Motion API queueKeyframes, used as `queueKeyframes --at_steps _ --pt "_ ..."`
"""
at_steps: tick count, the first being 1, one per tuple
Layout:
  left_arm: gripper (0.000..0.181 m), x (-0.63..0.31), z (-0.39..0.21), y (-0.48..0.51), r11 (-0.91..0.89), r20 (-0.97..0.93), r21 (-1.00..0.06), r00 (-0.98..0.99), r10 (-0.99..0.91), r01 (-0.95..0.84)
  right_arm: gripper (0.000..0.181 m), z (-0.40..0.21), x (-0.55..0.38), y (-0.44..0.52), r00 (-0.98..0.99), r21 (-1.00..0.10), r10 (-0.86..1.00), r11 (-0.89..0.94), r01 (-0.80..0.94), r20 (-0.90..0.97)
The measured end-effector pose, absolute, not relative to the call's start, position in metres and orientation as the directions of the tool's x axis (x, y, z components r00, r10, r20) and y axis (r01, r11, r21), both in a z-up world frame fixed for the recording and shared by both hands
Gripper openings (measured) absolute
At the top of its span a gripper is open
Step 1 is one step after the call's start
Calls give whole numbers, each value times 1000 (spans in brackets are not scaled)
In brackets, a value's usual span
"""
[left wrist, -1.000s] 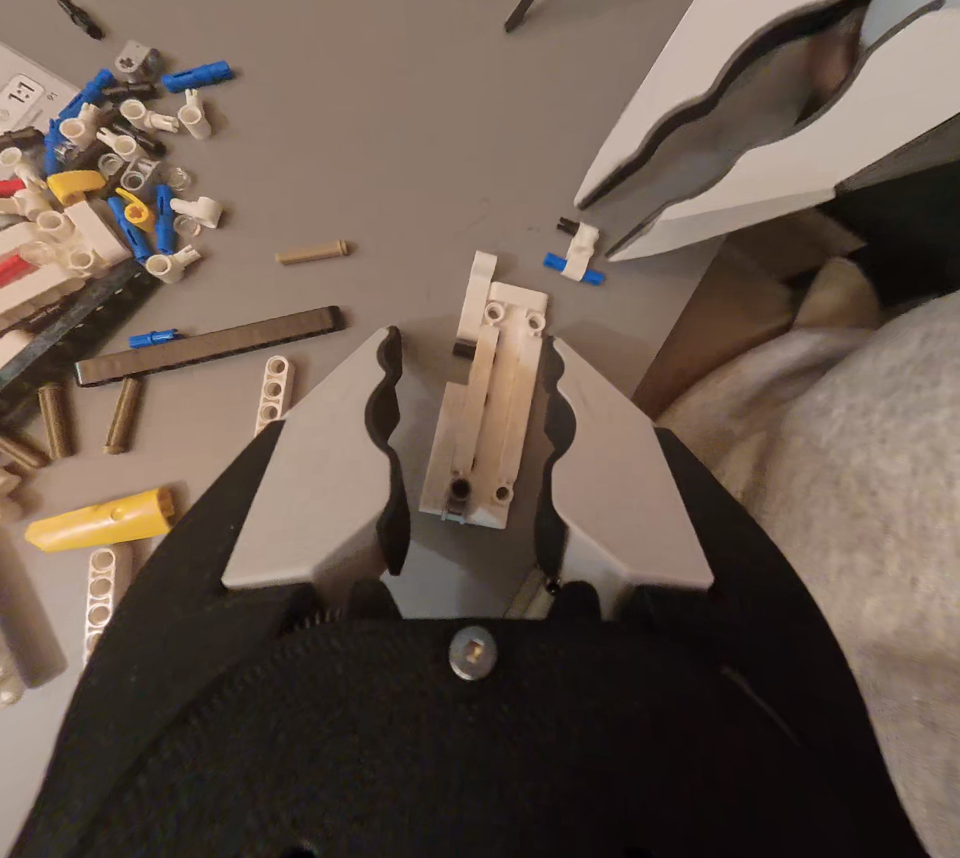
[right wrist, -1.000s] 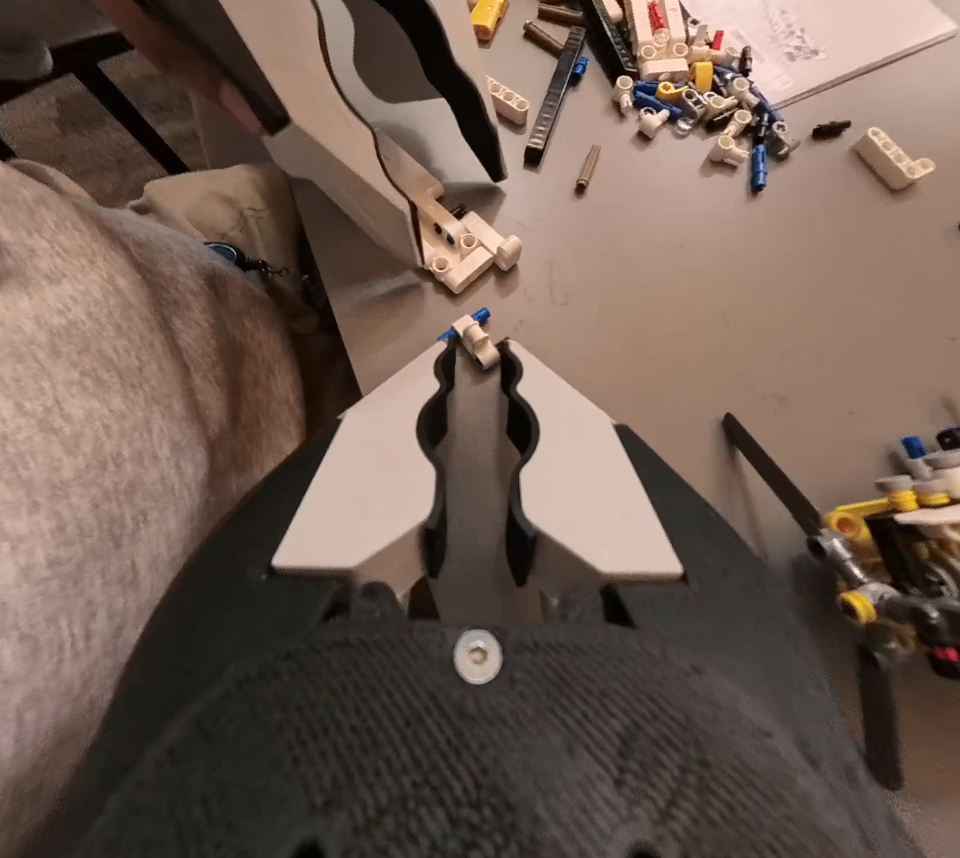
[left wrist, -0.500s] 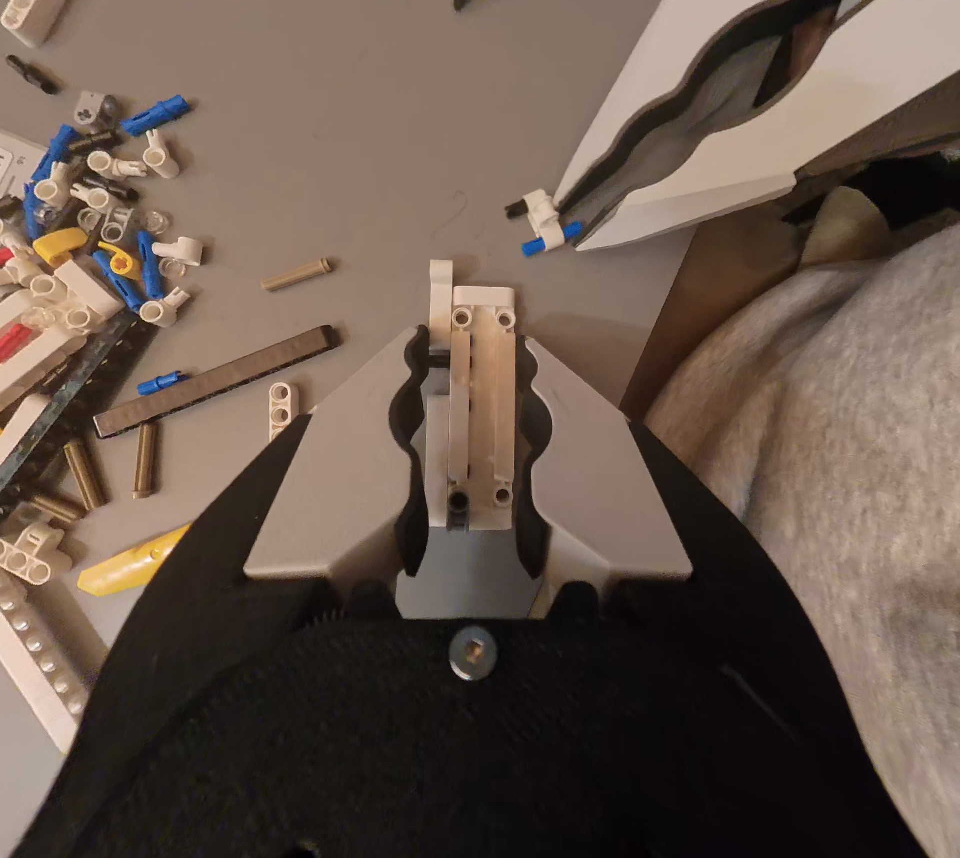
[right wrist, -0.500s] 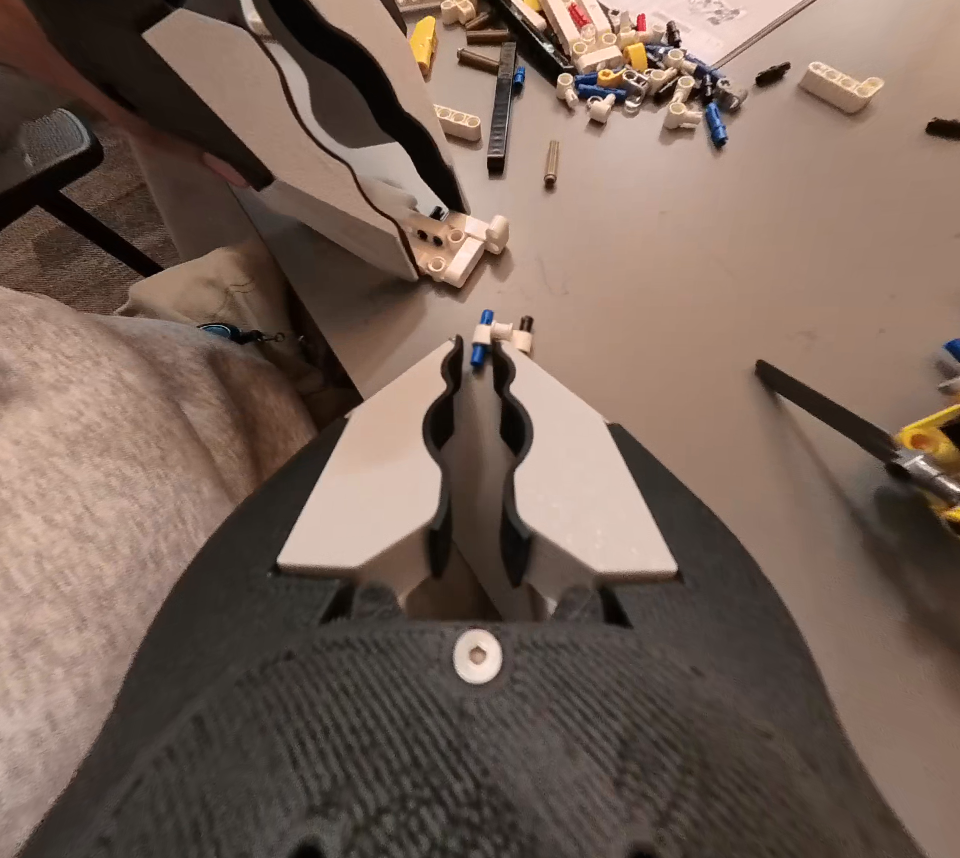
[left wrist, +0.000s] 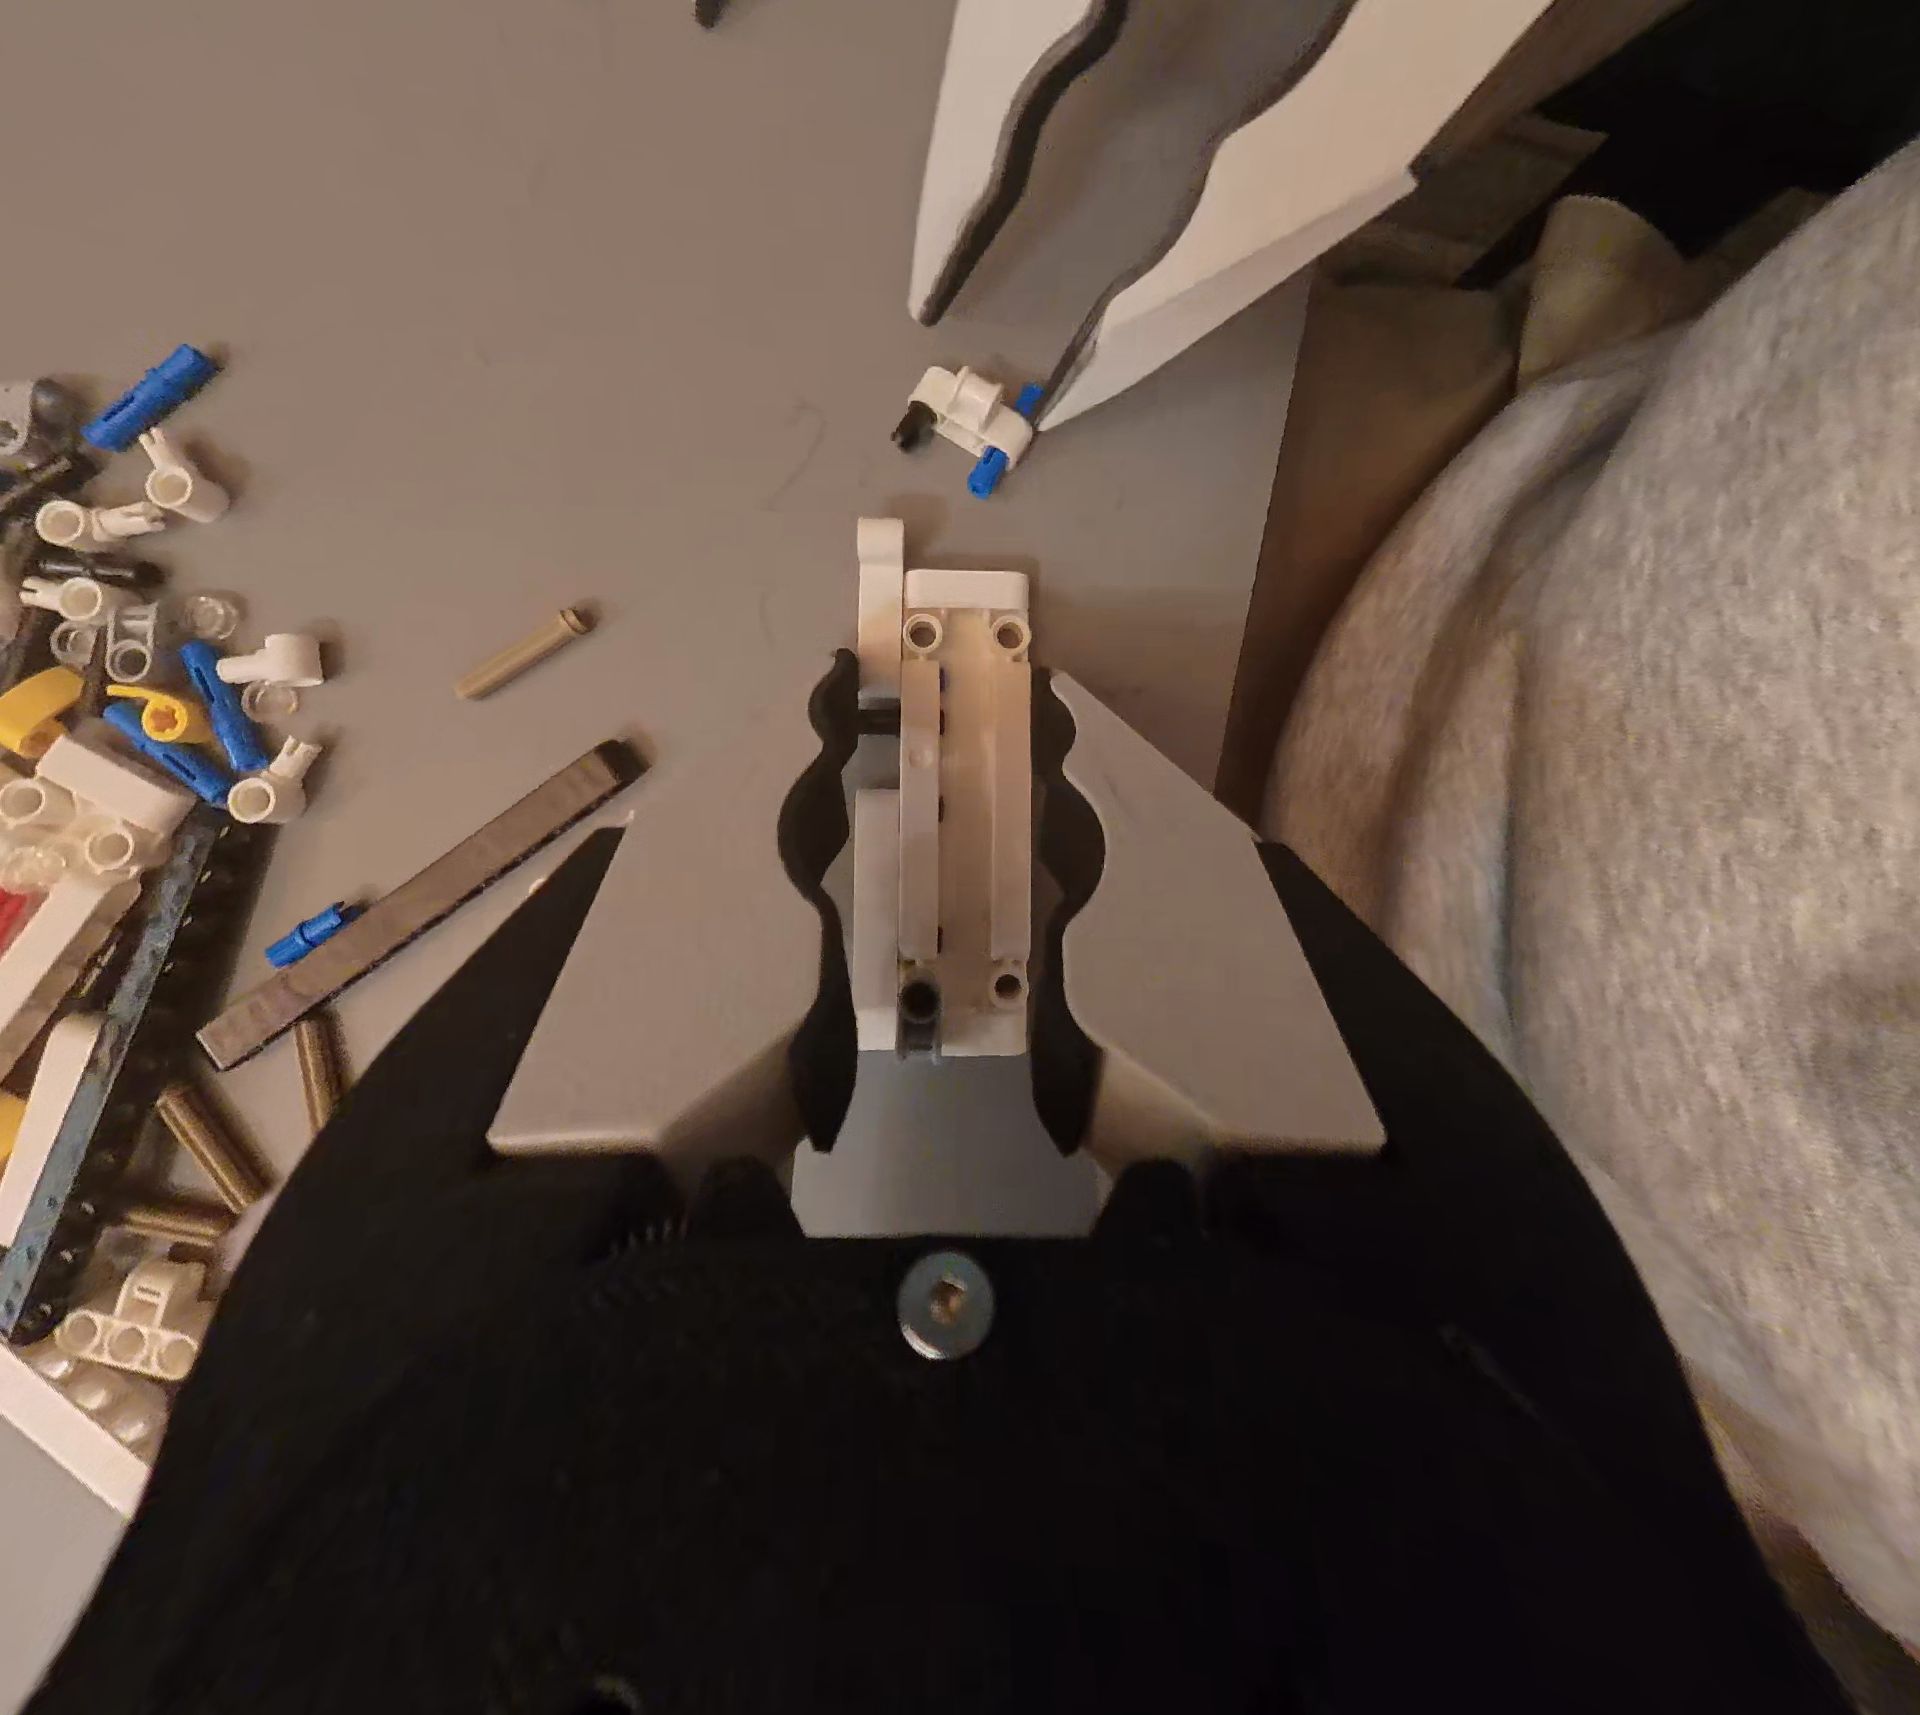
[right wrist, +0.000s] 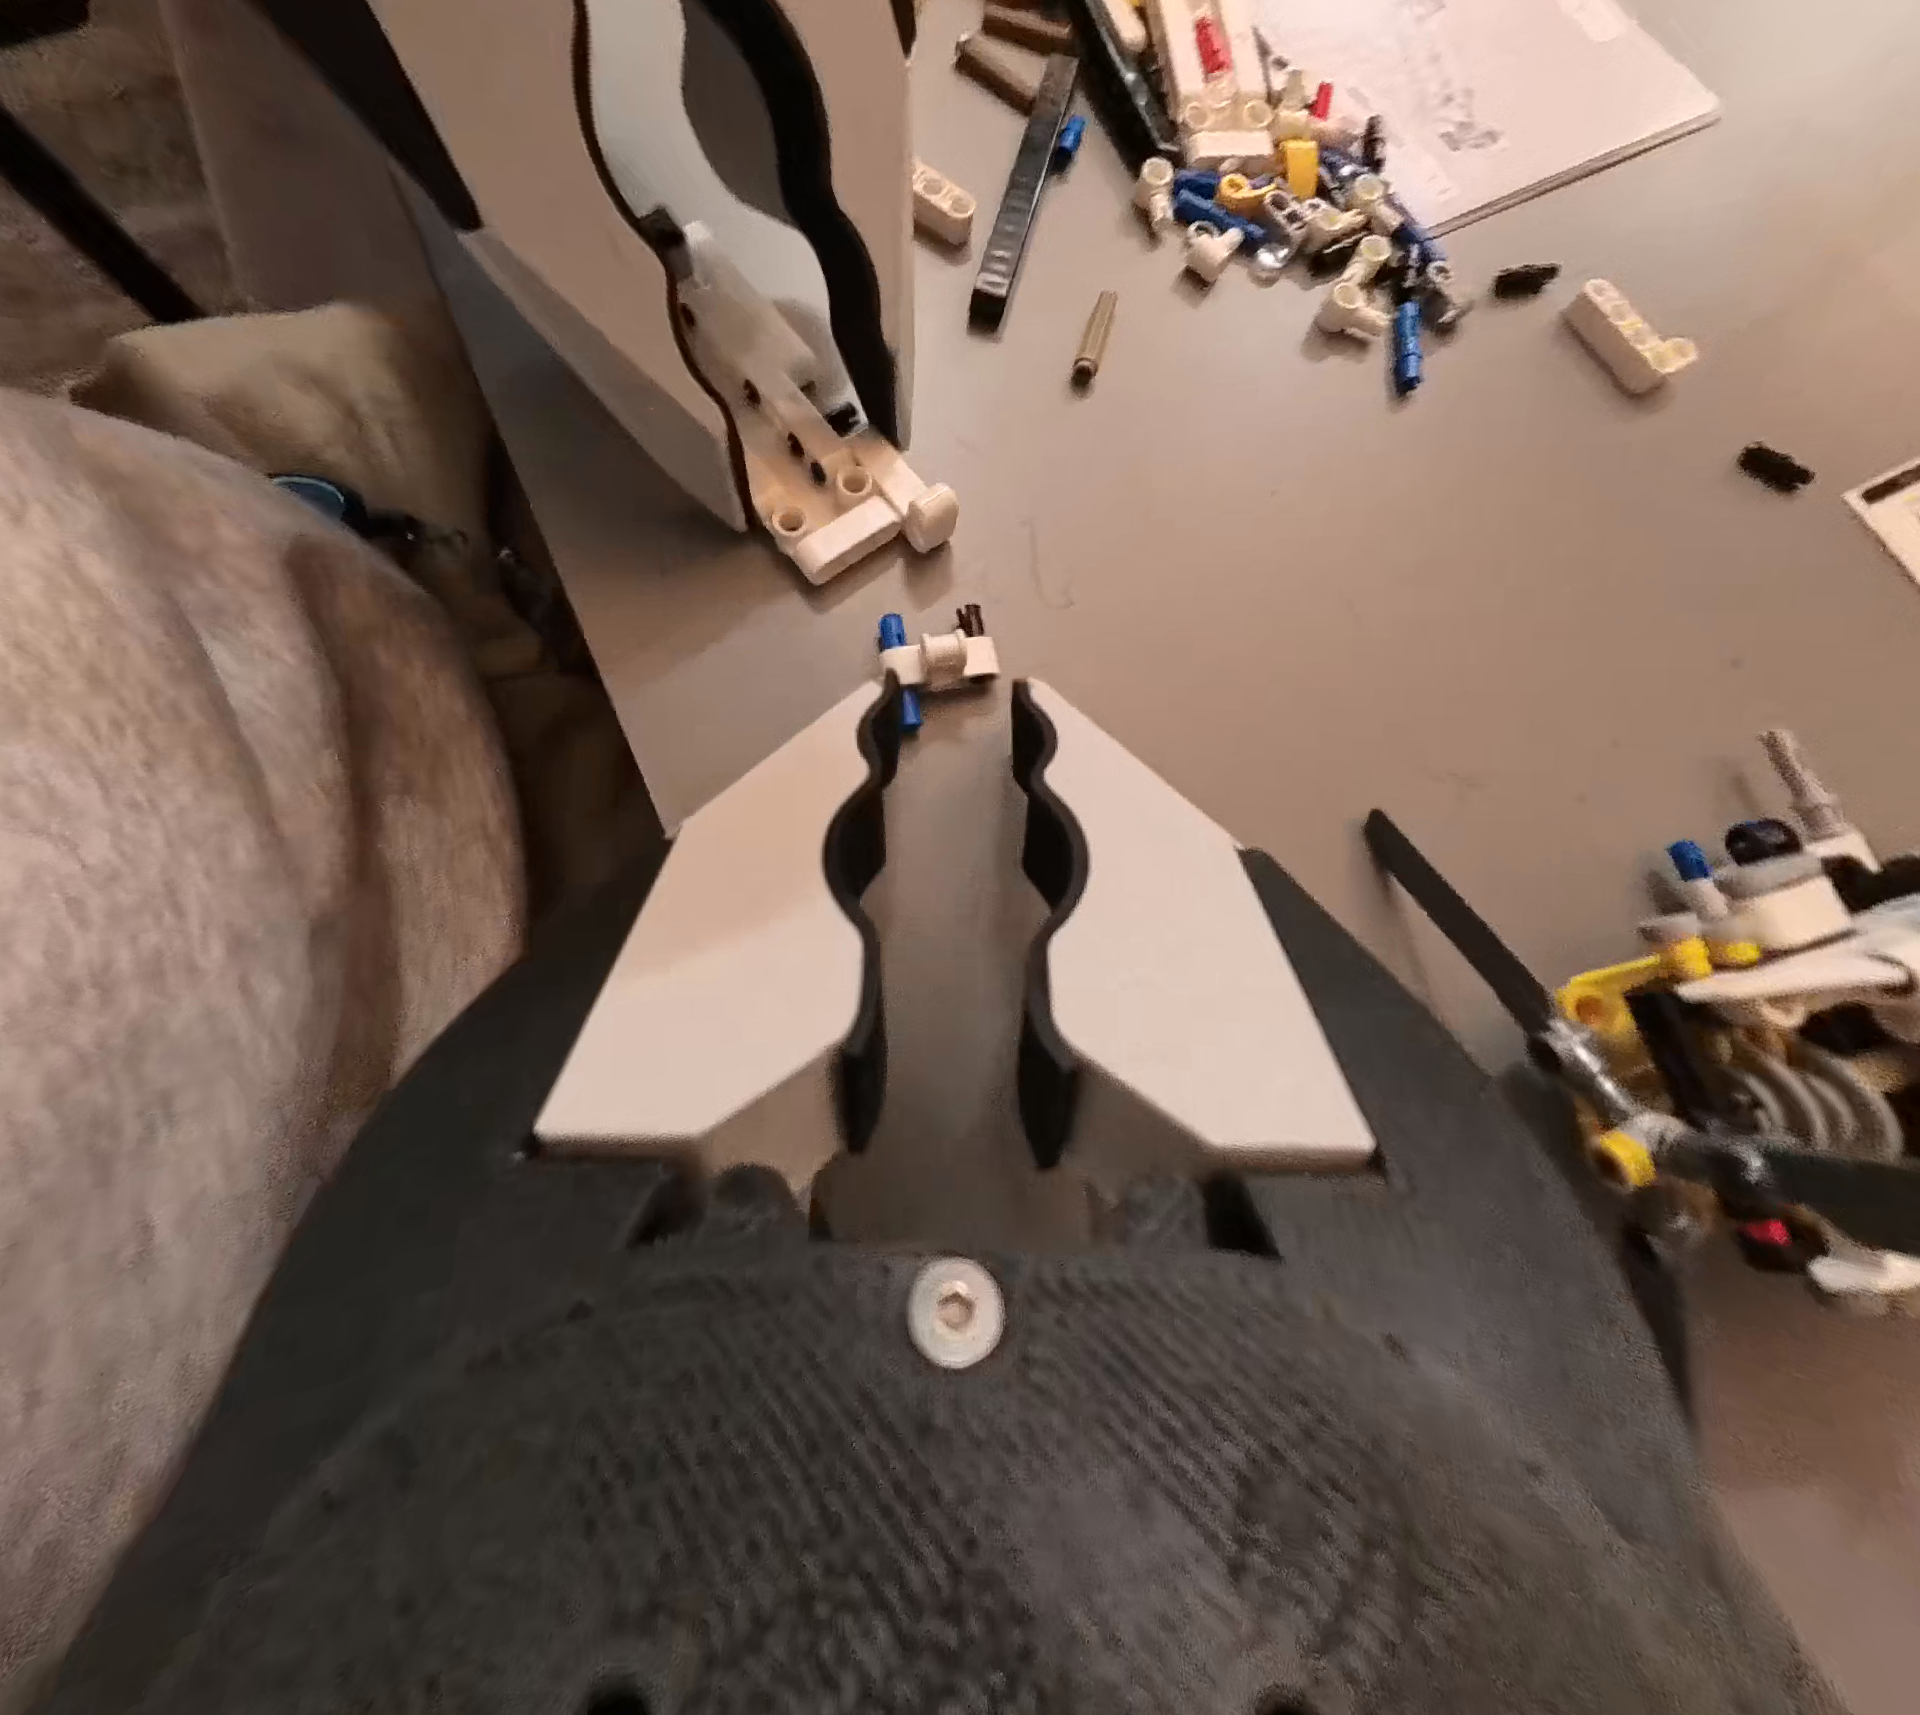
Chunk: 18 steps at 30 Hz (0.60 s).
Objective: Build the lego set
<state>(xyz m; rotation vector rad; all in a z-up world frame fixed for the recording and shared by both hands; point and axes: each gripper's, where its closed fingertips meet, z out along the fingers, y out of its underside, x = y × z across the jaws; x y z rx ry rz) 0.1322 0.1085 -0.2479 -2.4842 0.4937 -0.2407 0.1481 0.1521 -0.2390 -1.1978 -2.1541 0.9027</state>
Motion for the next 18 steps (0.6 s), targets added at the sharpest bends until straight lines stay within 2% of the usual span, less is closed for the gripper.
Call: queueKeyframes --at_steps 9,18 --pt "32 134 -248 108 -745 77 -568 879 -471 -350 22 -244 146 142 -653 -724 758 450 523 0" --pt "32 134 -248 108 -738 102 -568 860 -501 -363 22 -244 152 133 -742 -740 670 506 443 14"
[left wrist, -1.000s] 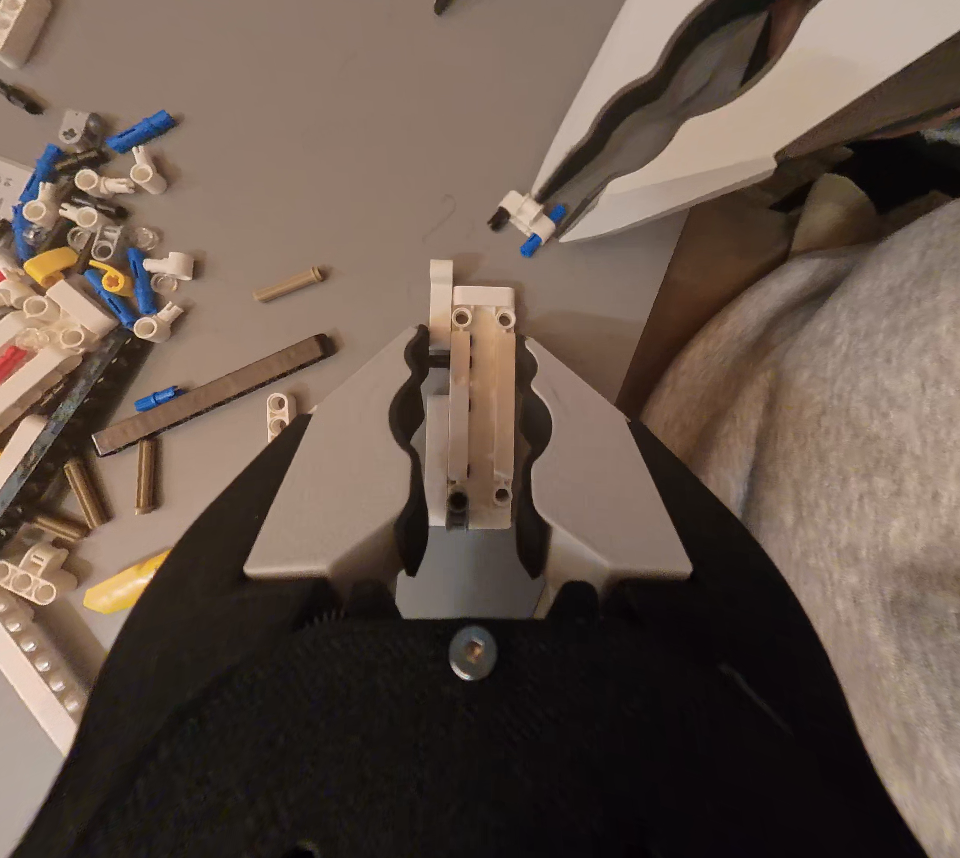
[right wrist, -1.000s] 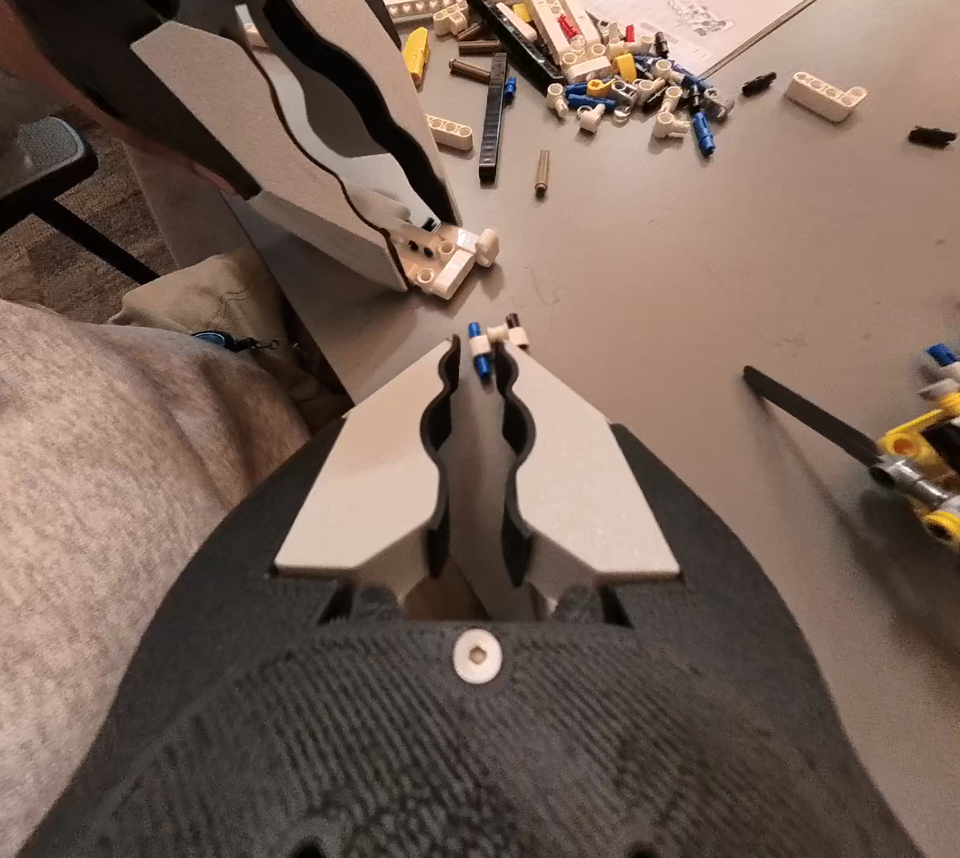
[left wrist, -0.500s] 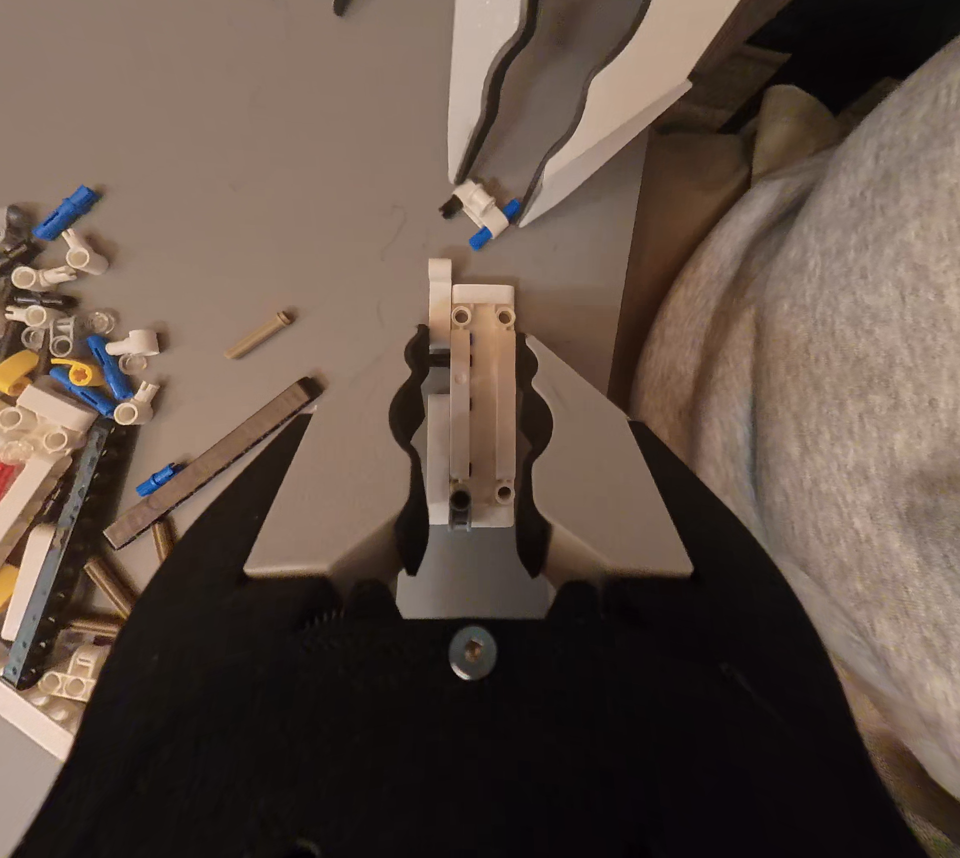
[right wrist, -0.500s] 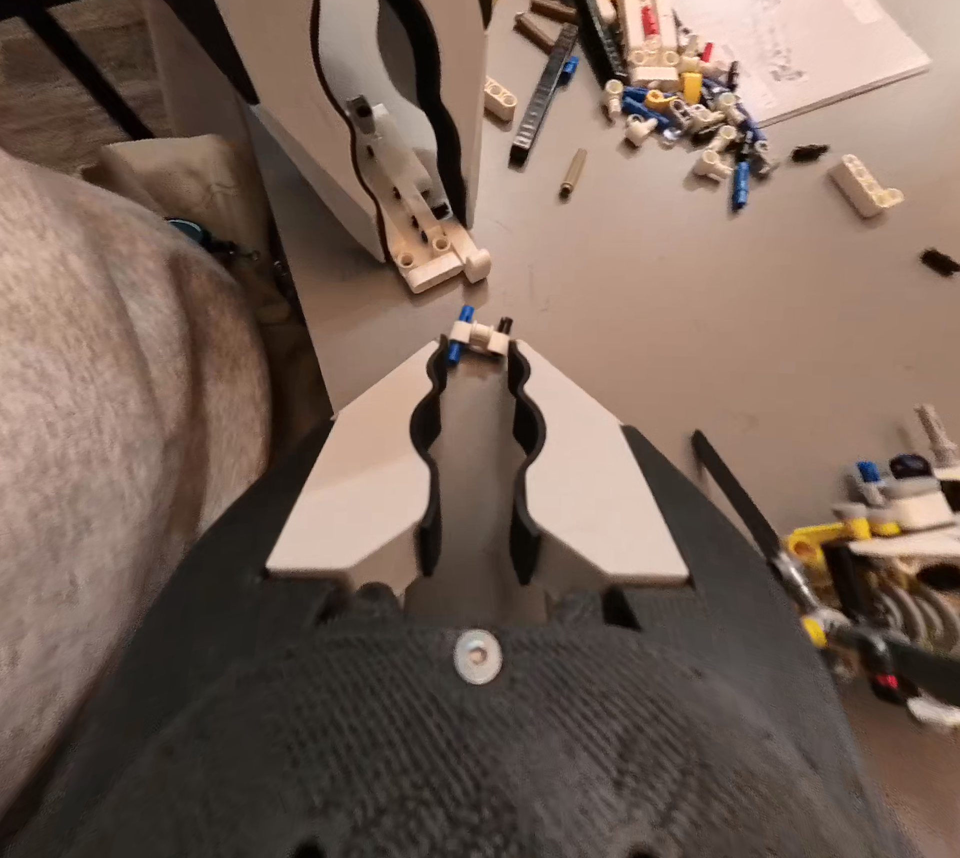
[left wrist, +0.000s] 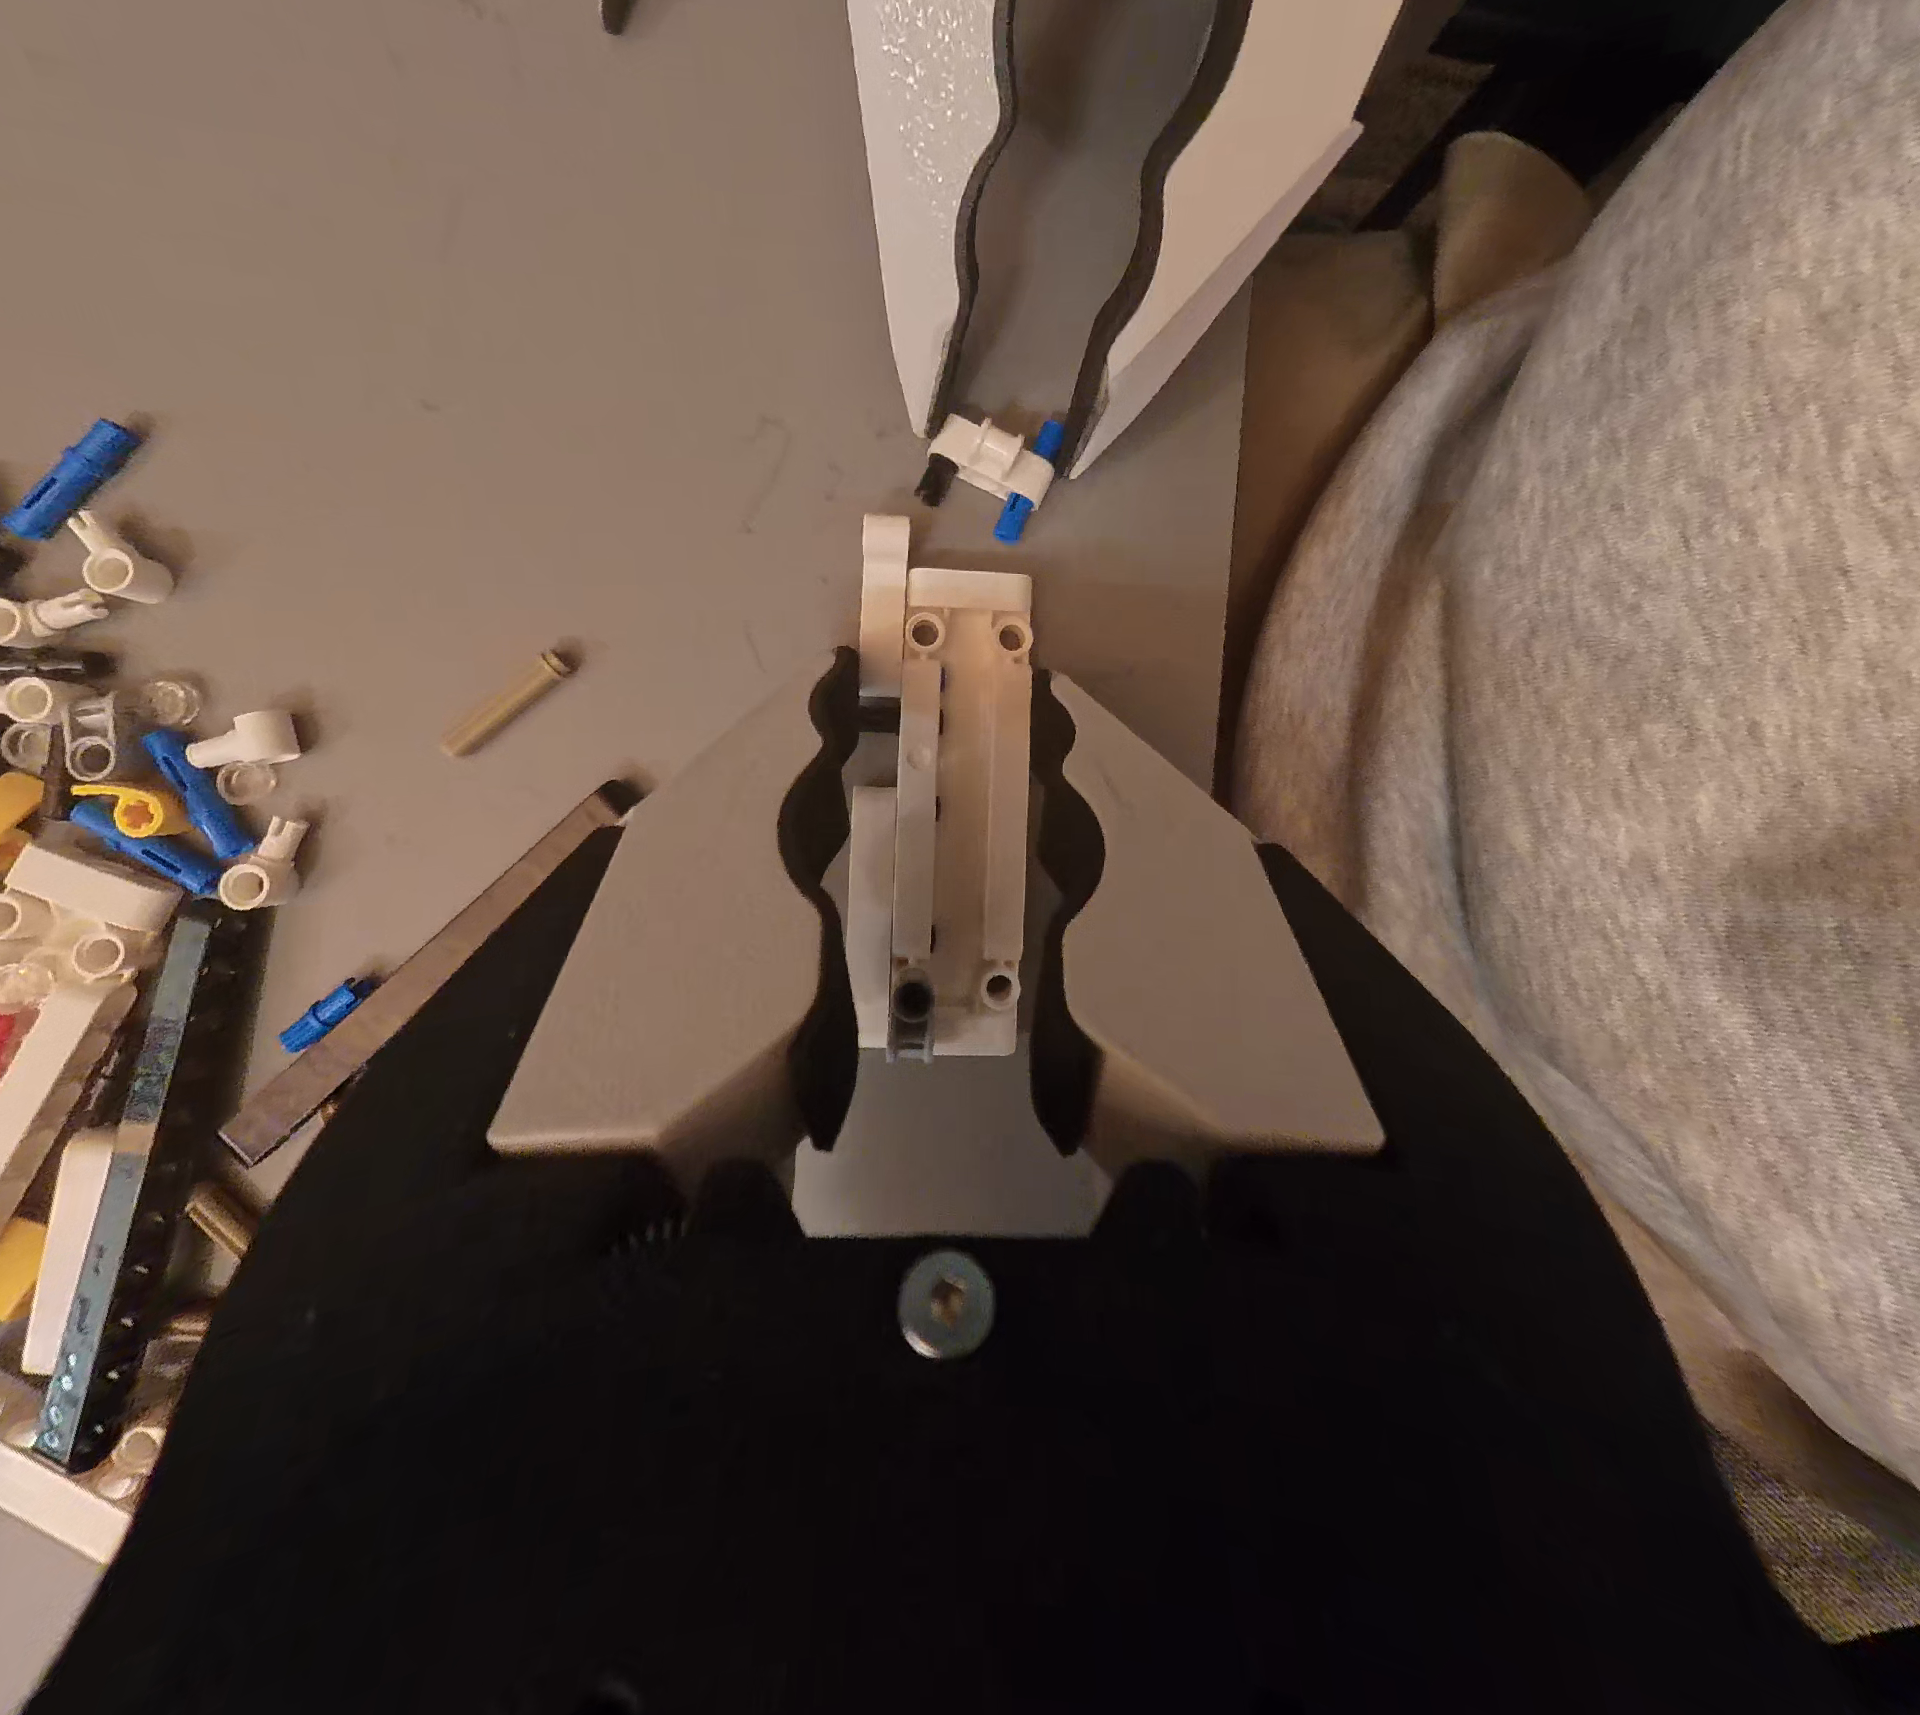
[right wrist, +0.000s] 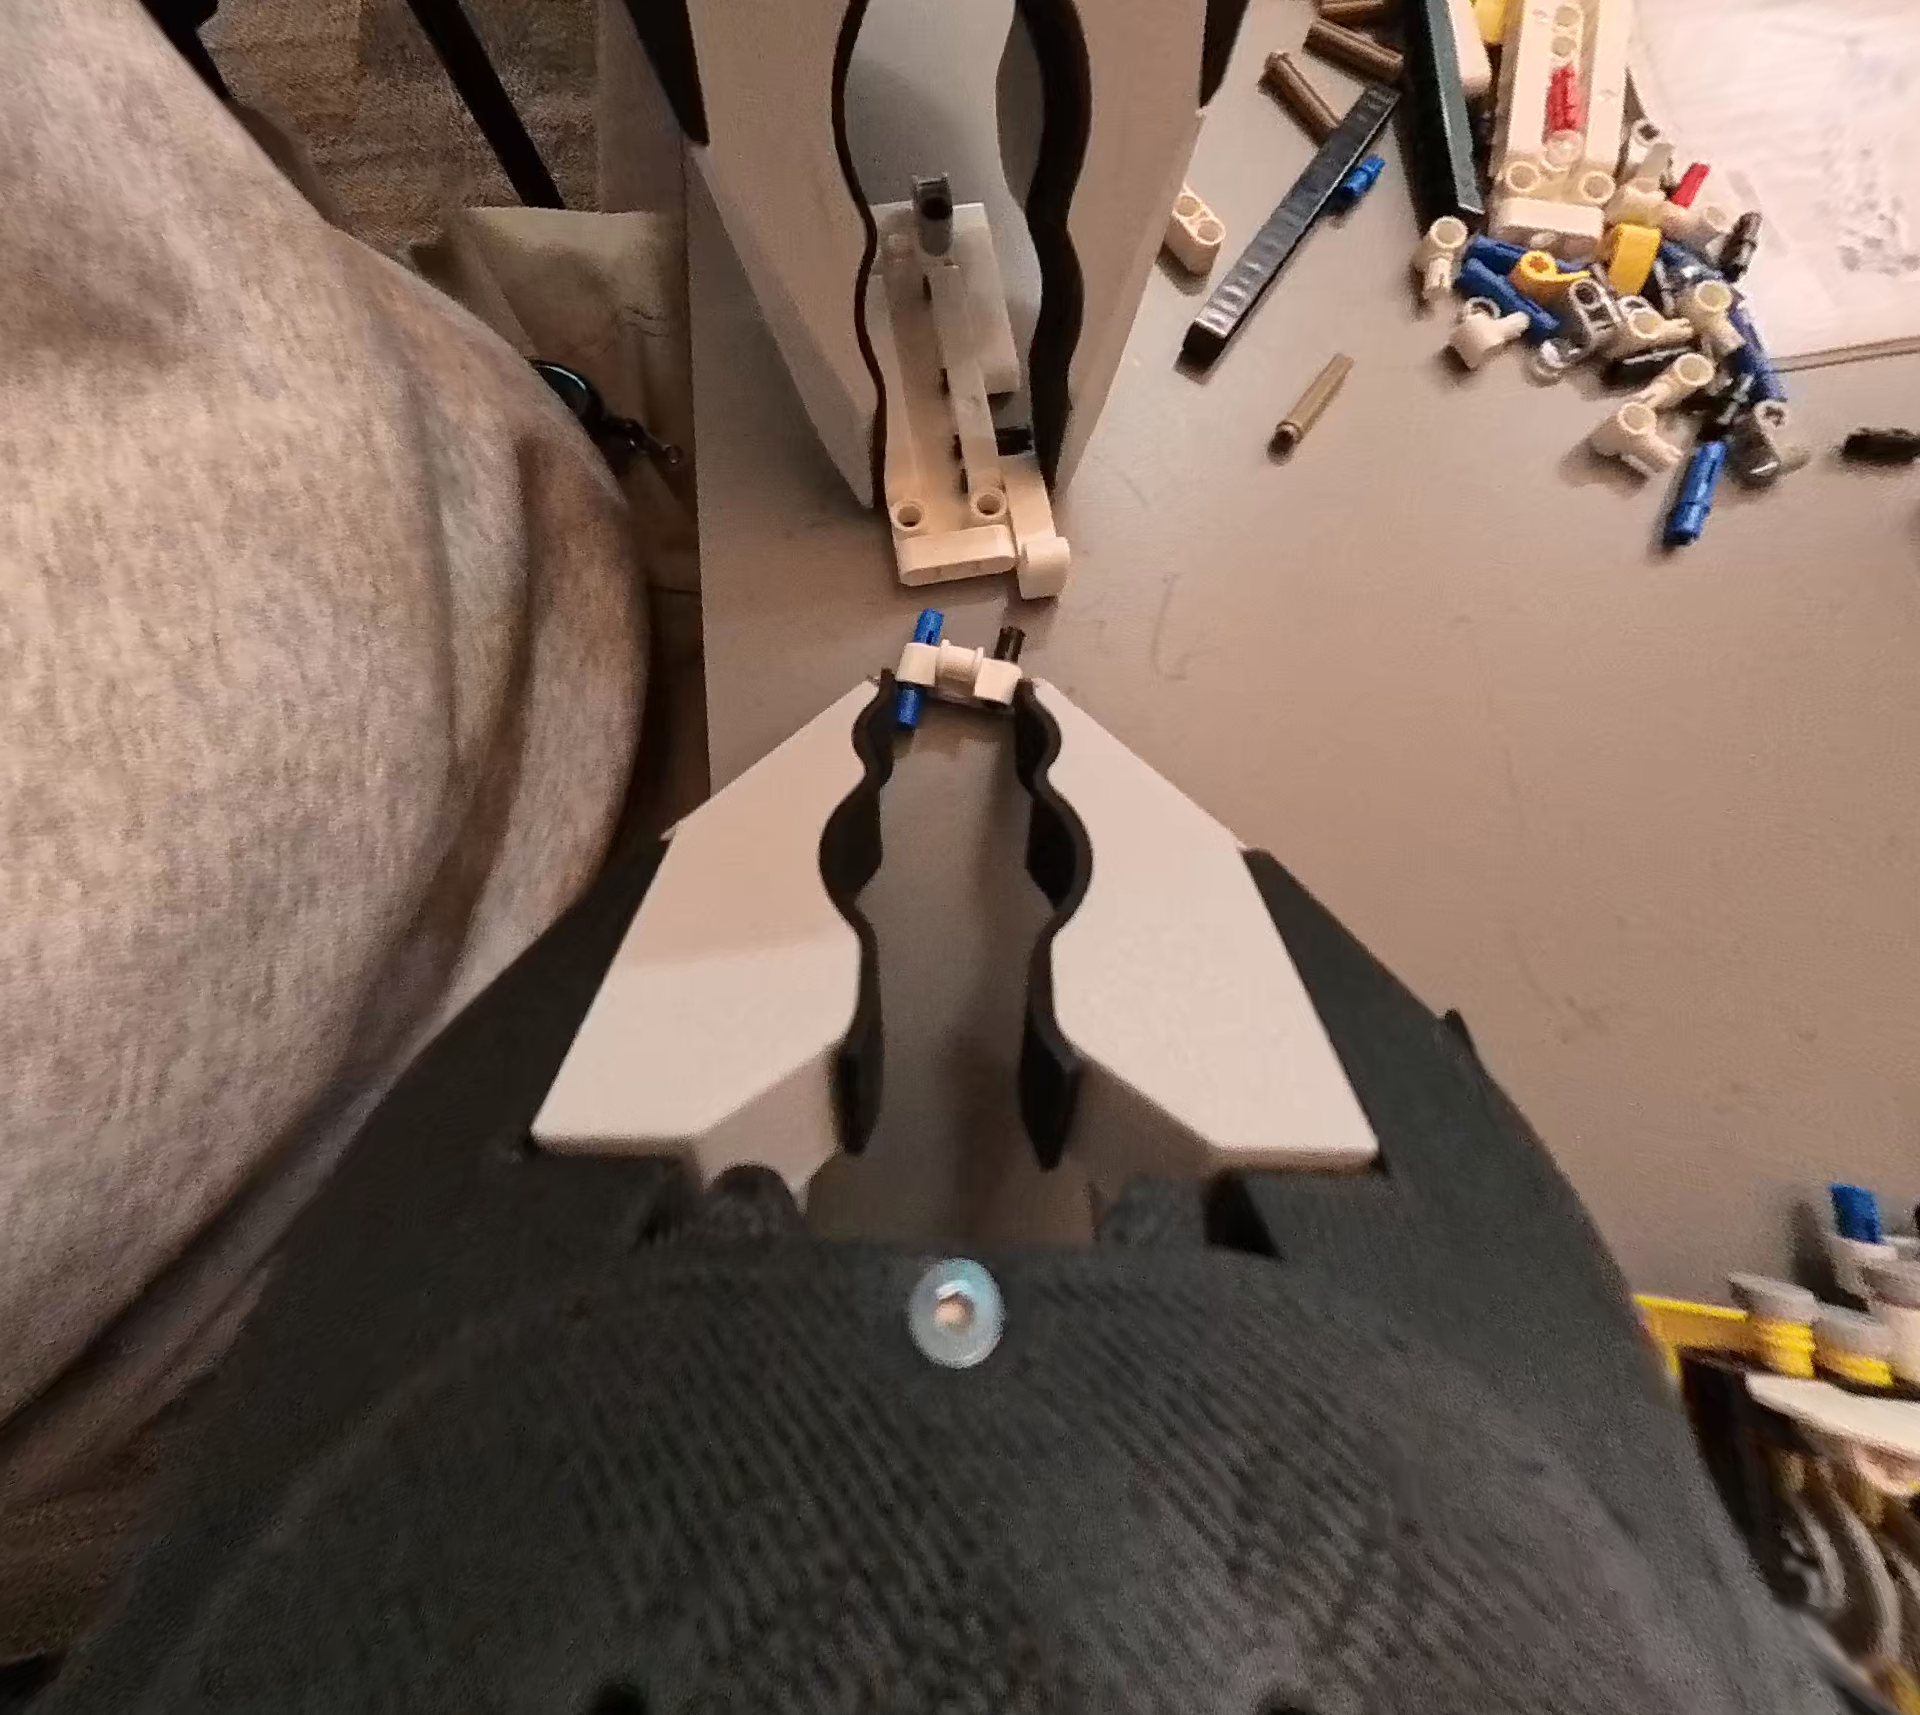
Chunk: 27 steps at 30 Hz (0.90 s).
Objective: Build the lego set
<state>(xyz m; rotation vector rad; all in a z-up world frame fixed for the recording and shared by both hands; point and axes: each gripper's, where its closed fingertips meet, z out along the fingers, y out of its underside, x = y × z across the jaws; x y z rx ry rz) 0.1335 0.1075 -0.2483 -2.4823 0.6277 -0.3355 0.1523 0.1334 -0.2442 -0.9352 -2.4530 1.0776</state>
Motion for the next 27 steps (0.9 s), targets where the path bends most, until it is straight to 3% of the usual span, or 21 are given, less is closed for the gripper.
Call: queueKeyframes --at_steps 7,14,27 --pt "32 133 -248 108 -739 101 -570 863 -496 -358 37 -240 150 135 -671 -770 741 443 460 25" --pt "32 134 -248 109 -738 96 -569 861 -499 -364 30 -239 151 135 -563 -775 826 333 537 -36" --pt "32 134 -248 108 -729 97 -568 849 -520 -382 22 -244 149 127 -687 -753 726 470 461 31"
